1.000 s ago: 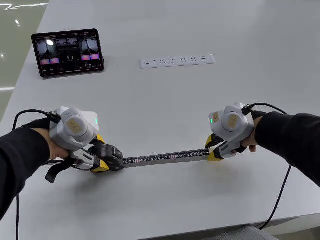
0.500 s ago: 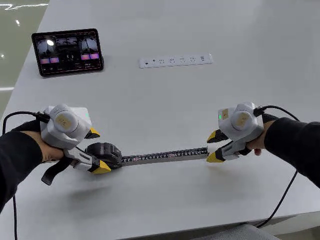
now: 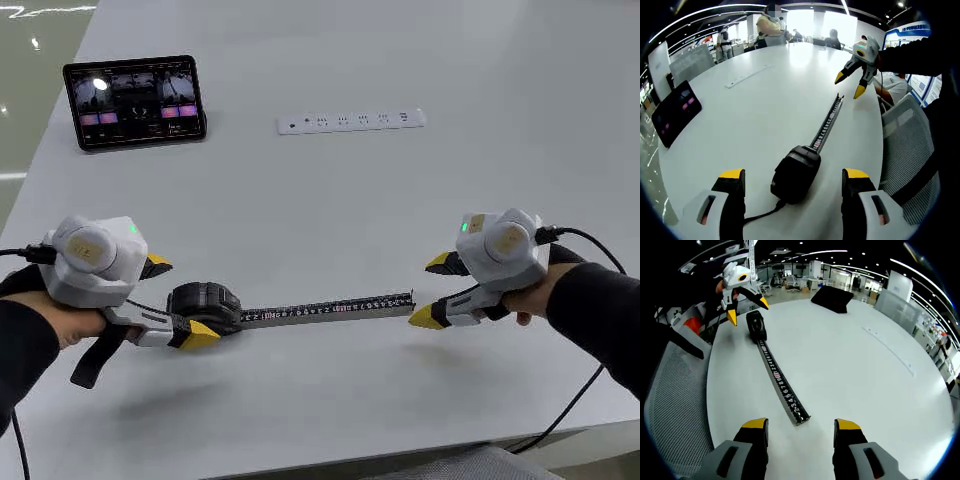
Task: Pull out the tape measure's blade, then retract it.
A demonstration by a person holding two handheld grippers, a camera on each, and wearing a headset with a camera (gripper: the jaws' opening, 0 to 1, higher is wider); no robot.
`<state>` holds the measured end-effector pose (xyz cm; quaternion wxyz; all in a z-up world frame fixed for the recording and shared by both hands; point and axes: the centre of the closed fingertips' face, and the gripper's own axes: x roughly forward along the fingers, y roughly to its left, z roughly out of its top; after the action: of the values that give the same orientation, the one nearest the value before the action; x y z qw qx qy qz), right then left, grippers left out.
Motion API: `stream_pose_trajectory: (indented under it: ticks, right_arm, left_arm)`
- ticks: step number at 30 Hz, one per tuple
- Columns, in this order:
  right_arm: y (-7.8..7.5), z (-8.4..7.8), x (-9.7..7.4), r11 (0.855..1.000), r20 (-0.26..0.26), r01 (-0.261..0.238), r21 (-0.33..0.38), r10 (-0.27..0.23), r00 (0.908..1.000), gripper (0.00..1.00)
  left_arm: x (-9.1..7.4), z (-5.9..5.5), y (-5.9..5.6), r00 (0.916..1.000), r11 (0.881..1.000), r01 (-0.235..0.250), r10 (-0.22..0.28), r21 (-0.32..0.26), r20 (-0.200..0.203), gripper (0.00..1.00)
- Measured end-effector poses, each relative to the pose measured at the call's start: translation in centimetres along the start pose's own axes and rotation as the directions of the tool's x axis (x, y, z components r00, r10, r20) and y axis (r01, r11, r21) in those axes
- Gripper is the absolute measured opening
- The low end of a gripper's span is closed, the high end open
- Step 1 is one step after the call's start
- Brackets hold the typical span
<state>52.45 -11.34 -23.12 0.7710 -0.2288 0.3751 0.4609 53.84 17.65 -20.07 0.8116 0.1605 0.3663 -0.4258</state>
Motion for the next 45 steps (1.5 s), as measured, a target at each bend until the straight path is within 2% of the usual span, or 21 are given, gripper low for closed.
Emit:
stream_pose_trajectory:
  ticks: [3,6,8,10,12,13,14,16,18,22,25,31,33,35,36,37,40,45]
  right_arm:
    - [0.0,0.1,-0.7,0.999,0.034,0.035,0.041,-0.036,0.9988,0.52]
    - [0.5,-0.1,-1.6,0.996,0.048,0.062,0.061,-0.065,0.9967,0.54]
    - [0.5,-0.1,-2.0,0.994,0.059,0.075,0.076,-0.079,0.9951,0.55]
    - [0.4,-0.2,-2.6,0.992,0.07,0.096,0.087,-0.102,0.9923,0.56]
    - [0.3,-0.3,-3.1,0.987,0.086,0.115,0.109,-0.125,0.9885,0.57]
    - [0.3,-0.3,-3.3,0.986,0.091,0.124,0.114,-0.135,0.9867,0.58]
    - [0.5,-0.6,-3.5,0.984,0.09,0.132,0.123,-0.143,0.9856,0.59]
    - [0.7,-1.1,-3.8,0.98,0.095,0.143,0.135,-0.156,0.9831,0.61]
    - [0.9,-1.5,-4.1,0.978,0.097,0.148,0.146,-0.163,0.9818,0.63]
    - [1.4,-2.5,-4.7,0.974,0.096,0.157,0.166,-0.174,0.98,0.65]
    - [1.2,-3.0,-5.1,0.97,0.107,0.158,0.182,-0.18,0.9779,0.7]
    - [1.4,-3.4,-6.0,0.971,0.139,0.149,0.187,-0.177,0.9744,0.81]
    - [1.3,-3.6,-6.2,0.971,0.141,0.152,0.187,-0.18,0.9736,0.84]
    - [1.5,-3.8,-6.6,0.971,0.15,0.154,0.185,-0.182,0.9718,0.87]
    - [1.6,-3.9,-6.8,0.971,0.154,0.154,0.184,-0.183,0.9709,0.9]
    - [1.7,-3.9,-7.0,0.972,0.162,0.15,0.181,-0.18,0.9702,0.92]
    - [1.8,-4.4,-7.4,0.97,0.16,0.154,0.19,-0.185,0.9696,0.99]
    - [1.9,-5.2,-7.7,0.967,0.159,0.148,0.208,-0.183,0.9701,0.99]
  left_arm:
    - [-0.5,-0.4,0.5,0.9995,0.999,-0.022,0.023,-0.039,0.021,0.79]
    - [-1.2,-0.9,0.7,0.9983,0.996,-0.039,0.042,-0.077,0.041,0.81]
    - [-1.5,-1.2,0.8,0.9974,0.995,-0.05,0.054,-0.081,0.047,0.82]
    - [-1.9,-1.5,1.1,0.9948,0.993,-0.071,0.078,-0.099,0.066,0.83]
    - [-2.3,-1.7,1.2,0.9912,0.987,-0.084,0.097,-0.14,0.09,0.86]
    - [-2.4,-1.9,1.2,0.9912,0.986,-0.08,0.094,-0.148,0.092,0.88]
    - [-2.4,-2.5,0.6,0.9946,0.982,-0.05,0.066,-0.182,0.08,0.88]
    - [-2.4,-3.1,0.8,0.9929,0.984,-0.073,0.087,-0.165,0.081,0.9]
    - [-2.6,-3.4,0.6,0.9932,0.981,-0.067,0.083,-0.185,0.082,0.92]
    - [-3.3,-3.9,0.7,0.9883,0.975,-0.095,0.117,-0.2,0.098,0.95]
    - [-3.9,-4.3,1.4,0.979,0.963,-0.145,0.173,-0.226,0.109,0.99]
    - [-5.0,-6.3,1.8,0.97,0.948,-0.193,0.223,-0.255,0.096,0.99]
    - [-5.3,-6.4,1.9,0.9647,0.949,-0.199,0.234,-0.245,0.121,0.99]
    - [-5.6,-6.7,1.9,0.9593,0.946,-0.218,0.253,-0.238,0.126,0.99]
    - [-5.7,-7.0,1.9,0.9596,0.947,-0.221,0.254,-0.234,0.121,0.99]
    - [-5.7,-7.4,1.7,0.9638,0.948,-0.217,0.246,-0.234,0.103,0.99]
    - [-6.0,-7.7,1.4,0.9614,0.947,-0.221,0.252,-0.234,0.111,0.99]
    - [-6.3,-8.1,1.4,0.9577,0.943,-0.234,0.266,-0.235,0.111,0.99]
